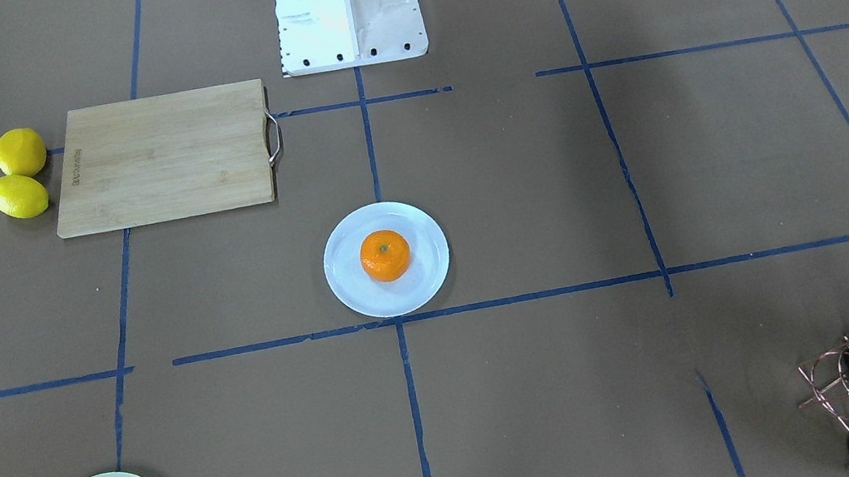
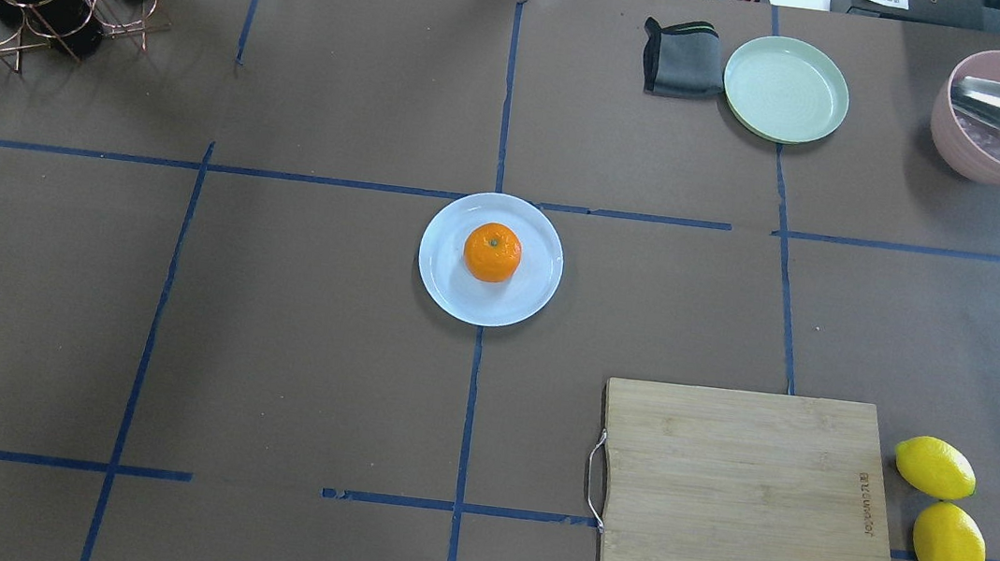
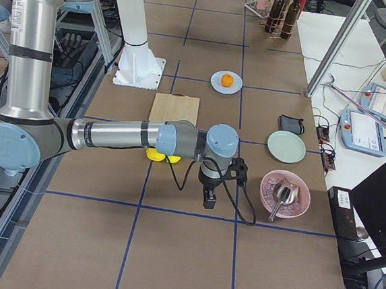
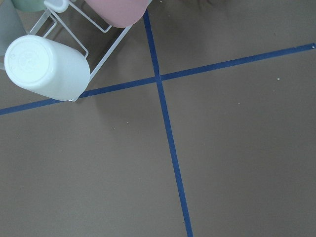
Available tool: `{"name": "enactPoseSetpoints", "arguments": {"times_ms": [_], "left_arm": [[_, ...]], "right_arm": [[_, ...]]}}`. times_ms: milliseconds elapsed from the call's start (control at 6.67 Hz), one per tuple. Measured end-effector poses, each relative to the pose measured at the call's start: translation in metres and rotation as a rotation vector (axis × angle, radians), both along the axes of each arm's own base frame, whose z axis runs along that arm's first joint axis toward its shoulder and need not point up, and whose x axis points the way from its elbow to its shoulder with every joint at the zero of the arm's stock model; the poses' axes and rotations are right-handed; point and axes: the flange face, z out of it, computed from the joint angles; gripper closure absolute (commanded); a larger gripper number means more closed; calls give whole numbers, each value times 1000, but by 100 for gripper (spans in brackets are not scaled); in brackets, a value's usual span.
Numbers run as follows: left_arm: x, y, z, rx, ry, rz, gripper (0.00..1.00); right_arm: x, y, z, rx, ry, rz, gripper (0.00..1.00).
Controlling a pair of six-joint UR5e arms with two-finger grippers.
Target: Pick orange to plate
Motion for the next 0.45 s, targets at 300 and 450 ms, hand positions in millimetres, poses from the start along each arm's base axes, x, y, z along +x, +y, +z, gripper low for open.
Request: {"name": "enactPoseSetpoints", "arguments": {"times_ms": [300,450], "left_arm": [[0,0,-1,2,1,0,0],[0,-1,-2,4,2,0,0]], "right_arm": [[0,0,0,-7,-2,8,0],[-1,0,0,-10,-5,10,0]]}}
